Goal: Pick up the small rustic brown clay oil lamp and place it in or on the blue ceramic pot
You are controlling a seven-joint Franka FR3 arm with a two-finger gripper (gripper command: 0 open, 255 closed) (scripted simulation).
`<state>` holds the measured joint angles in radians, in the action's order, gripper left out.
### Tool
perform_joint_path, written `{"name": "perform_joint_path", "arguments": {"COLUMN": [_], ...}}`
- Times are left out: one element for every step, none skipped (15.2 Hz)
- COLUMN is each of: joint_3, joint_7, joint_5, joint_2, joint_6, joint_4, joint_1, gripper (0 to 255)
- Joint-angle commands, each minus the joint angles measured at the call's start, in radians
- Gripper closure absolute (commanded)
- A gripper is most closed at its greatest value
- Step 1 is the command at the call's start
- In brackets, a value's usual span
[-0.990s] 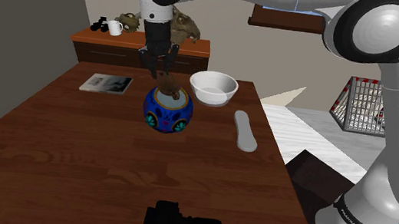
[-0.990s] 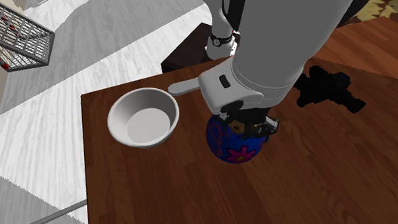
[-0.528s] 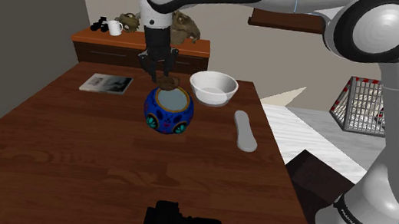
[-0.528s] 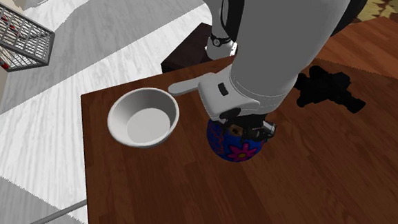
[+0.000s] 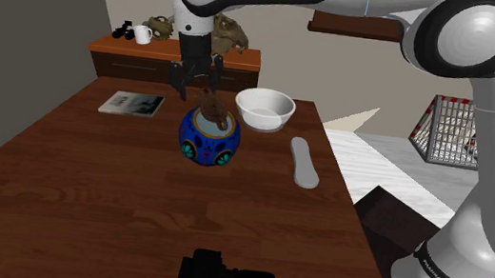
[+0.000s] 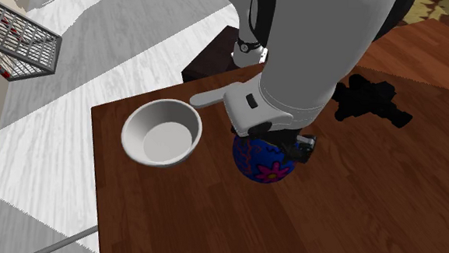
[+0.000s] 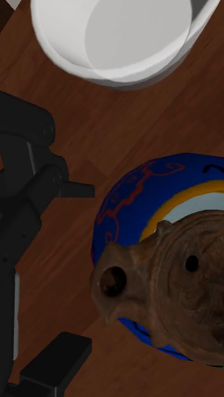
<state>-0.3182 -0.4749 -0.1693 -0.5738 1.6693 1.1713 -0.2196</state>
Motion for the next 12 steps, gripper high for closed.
{"name": "perform_joint_path", "arguments": {"joint_3": [0.000, 0.000, 0.001, 0.002, 0.003, 0.003, 0.003, 0.003, 0.003, 0.003, 0.003, 0.003], "joint_7": [0.000, 0.002, 0.004, 0.005, 0.007, 0.007, 0.007, 0.007, 0.007, 0.007, 0.007, 0.007], "joint_5": [0.000, -0.001, -0.003, -0.006, -0.009, -0.009, -0.009, -0.009, -0.009, -0.009, -0.009, -0.009], "joint_2": [0.001, -0.007, -0.018, -0.032, -0.047, -0.047, -0.047, -0.047, -0.047, -0.047, -0.047, -0.047], "joint_6": [0.000, -0.038, -0.078, -0.122, -0.158, -0.159, -0.158, -0.158, -0.158, -0.159, -0.159, -0.159], "joint_4": [0.001, -0.045, -0.097, -0.155, -0.208, -0.208, -0.207, -0.207, -0.208, -0.208, -0.208, -0.208], "joint_1": [0.000, -0.006, -0.013, -0.022, -0.030, -0.030, -0.030, -0.030, -0.030, -0.030, -0.030, -0.030], "gripper": [0, 0, 0, 0, 0, 0, 0, 0, 0, 0, 0, 0]}}
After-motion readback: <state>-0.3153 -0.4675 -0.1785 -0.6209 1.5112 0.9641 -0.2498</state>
